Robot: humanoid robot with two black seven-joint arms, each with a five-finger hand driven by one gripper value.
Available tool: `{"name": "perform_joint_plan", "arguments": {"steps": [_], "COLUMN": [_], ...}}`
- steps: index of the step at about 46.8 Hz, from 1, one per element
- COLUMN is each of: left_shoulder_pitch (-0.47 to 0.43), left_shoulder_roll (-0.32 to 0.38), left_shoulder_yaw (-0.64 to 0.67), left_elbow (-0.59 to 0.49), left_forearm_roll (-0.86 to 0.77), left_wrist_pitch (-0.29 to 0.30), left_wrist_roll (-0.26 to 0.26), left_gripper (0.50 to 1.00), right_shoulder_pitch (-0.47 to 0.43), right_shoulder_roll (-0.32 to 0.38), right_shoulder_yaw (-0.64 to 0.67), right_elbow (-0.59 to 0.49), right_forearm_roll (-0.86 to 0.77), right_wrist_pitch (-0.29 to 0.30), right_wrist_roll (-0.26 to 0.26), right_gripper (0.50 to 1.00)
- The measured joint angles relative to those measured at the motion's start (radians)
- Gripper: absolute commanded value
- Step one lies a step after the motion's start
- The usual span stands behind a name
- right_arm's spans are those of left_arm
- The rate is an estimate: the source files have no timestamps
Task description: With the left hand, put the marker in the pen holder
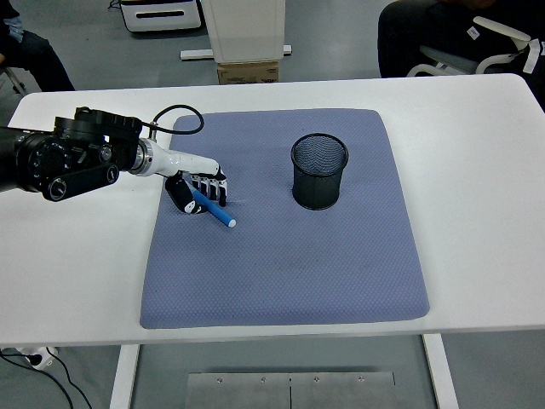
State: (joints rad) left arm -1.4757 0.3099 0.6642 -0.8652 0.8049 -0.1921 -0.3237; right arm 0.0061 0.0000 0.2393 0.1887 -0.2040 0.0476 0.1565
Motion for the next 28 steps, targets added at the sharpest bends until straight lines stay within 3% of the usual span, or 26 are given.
{"name": "perform_joint_plan", "arguments": {"steps": [14, 28], "left_shoulder_pitch": [0.0, 0.0], "left_shoulder_roll": [0.0, 0.0], "left_shoulder_yaw": [0.0, 0.0], "left_elbow": [0.0, 0.0], "left_forearm_roll": [0.0, 0.001], "left_wrist_pitch": [-0.001, -0.003], "left_wrist_roll": [0.0, 0.0], "left_gripper": [0.505, 0.5], "right_shoulder_pitch": [0.0, 0.0], "right_shoulder_roll": [0.0, 0.0], "right_shoulder_yaw": [0.0, 0.0], "right_elbow": [0.0, 0.0], "right_forearm_roll": [0.0, 0.0], "right_wrist_pitch": [0.0, 0.0], "right_wrist_roll": [0.0, 0.0], "right_gripper": [1.0, 1.0]}}
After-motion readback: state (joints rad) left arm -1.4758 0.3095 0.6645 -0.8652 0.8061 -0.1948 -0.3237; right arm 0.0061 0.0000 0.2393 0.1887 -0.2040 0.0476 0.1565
